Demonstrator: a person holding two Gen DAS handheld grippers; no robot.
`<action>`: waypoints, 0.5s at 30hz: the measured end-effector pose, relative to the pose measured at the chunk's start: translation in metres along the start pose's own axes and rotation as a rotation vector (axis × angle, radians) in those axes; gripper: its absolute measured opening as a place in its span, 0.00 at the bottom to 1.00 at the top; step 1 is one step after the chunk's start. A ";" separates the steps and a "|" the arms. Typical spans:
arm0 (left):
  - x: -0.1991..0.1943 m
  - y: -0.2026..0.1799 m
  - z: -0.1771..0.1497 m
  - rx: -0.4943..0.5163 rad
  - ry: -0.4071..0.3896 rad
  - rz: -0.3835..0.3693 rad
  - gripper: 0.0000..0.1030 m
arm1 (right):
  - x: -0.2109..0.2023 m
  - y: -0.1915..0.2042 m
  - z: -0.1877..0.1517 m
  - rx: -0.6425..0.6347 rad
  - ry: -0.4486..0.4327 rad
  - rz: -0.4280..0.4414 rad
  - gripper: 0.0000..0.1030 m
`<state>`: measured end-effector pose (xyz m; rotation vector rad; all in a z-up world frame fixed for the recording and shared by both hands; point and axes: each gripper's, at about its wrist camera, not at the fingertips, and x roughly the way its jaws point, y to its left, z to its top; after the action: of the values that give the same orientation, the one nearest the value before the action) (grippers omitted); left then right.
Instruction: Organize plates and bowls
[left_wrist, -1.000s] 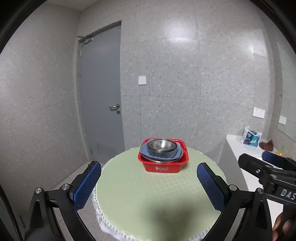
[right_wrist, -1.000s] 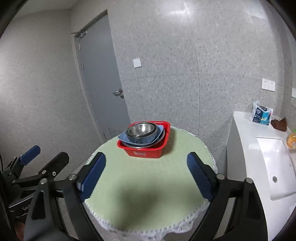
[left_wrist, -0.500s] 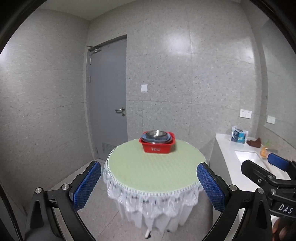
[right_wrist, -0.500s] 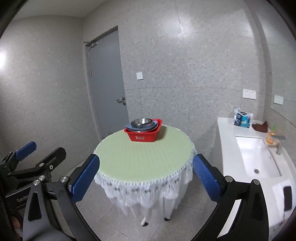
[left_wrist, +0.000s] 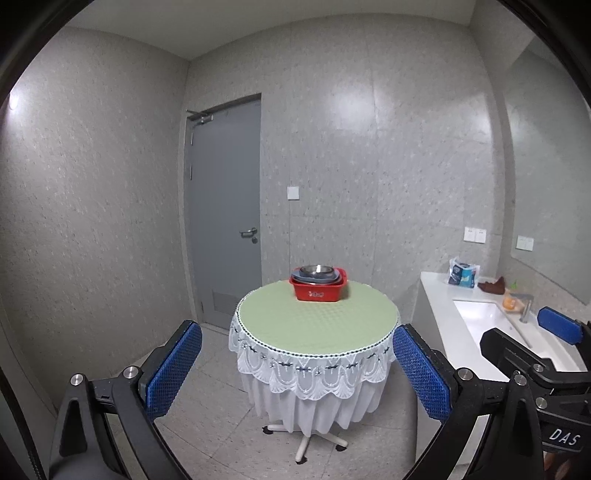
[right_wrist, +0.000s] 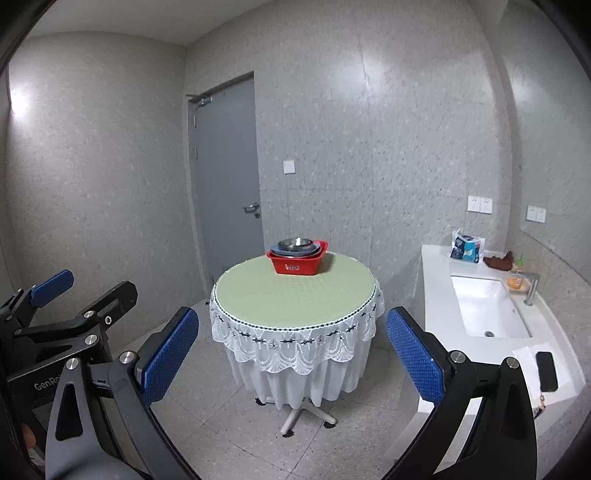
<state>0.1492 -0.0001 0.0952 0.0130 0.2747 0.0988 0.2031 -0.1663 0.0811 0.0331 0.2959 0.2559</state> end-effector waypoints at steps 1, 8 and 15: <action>-0.017 0.005 -0.004 0.003 -0.003 -0.005 0.99 | -0.006 0.004 -0.003 0.002 -0.001 -0.004 1.00; -0.090 0.049 -0.026 0.011 -0.005 -0.006 0.99 | -0.061 0.047 -0.029 0.026 -0.008 -0.021 1.00; -0.144 0.079 -0.046 0.012 -0.021 -0.013 0.99 | -0.098 0.075 -0.044 0.016 -0.034 -0.057 1.00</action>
<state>-0.0086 0.0644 0.0923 0.0242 0.2546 0.0838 0.0807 -0.1186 0.0721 0.0444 0.2650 0.1960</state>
